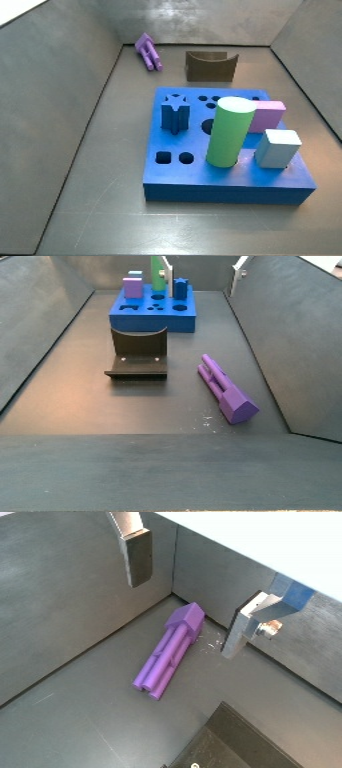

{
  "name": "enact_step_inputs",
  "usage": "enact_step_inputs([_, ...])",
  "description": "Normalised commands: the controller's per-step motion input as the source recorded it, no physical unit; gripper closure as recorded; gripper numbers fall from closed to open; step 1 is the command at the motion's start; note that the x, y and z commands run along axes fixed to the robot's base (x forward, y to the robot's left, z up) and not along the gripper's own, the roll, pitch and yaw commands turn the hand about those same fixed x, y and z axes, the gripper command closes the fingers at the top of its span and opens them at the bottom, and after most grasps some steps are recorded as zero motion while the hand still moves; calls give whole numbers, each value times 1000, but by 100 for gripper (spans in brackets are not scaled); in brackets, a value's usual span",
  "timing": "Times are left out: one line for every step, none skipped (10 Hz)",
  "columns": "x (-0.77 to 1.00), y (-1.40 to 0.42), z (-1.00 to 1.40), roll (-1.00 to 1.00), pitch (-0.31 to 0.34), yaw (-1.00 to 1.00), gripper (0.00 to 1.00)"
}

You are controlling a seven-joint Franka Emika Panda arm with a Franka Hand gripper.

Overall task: Pick up the 3 prong object. Move up. Rotate the 3 prong object. Place the 3 prong object on the fixture. Regrasp the 3 prong object. Move to above the board. Insert the 3 prong object.
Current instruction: Pick up the 3 prong object.

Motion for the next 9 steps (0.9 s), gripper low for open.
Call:
enact_step_inputs([-74, 0, 0, 0, -17, 0, 0])
enact_step_inputs([-186, 29, -11, 0, 0, -29, 0])
enact_step_inputs([-131, 463, -317, 0, 0, 569, 0])
enact_step_inputs([-189, 406, -411, -10, -66, 834, 0])
enact_step_inputs([-209, 383, -426, -36, -44, 837, 0])
enact_step_inputs([-217, 377, -431, -40, -43, 837, 0])
enact_step_inputs([-209, 406, -471, -99, -34, 809, 0])
enact_step_inputs([-211, 420, -546, -140, -67, 754, 0])
enact_step_inputs([-211, 426, -629, -180, -99, 689, 0])
